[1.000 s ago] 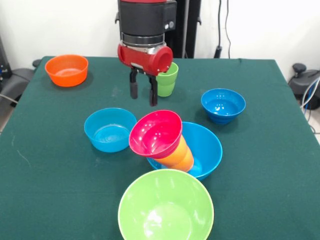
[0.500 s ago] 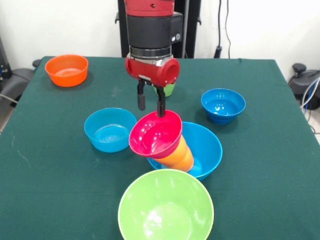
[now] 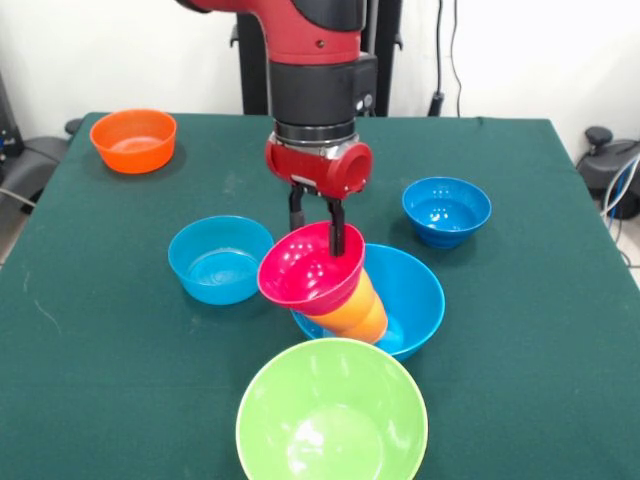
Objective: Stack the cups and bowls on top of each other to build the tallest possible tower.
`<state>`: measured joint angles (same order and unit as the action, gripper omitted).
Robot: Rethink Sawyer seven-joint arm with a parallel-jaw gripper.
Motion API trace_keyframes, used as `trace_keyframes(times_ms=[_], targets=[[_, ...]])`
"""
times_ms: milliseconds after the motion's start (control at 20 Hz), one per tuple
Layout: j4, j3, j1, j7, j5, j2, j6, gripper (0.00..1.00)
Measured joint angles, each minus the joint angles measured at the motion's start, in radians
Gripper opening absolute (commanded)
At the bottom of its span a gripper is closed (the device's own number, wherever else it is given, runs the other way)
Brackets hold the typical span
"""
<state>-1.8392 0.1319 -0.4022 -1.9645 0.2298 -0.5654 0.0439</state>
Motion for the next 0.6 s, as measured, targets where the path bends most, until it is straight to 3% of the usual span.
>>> trace_keyframes(times_ms=[600], targets=[[0.03, 0.026, -0.021, -0.013, 0.001, 0.056, -0.01, 1.0]])
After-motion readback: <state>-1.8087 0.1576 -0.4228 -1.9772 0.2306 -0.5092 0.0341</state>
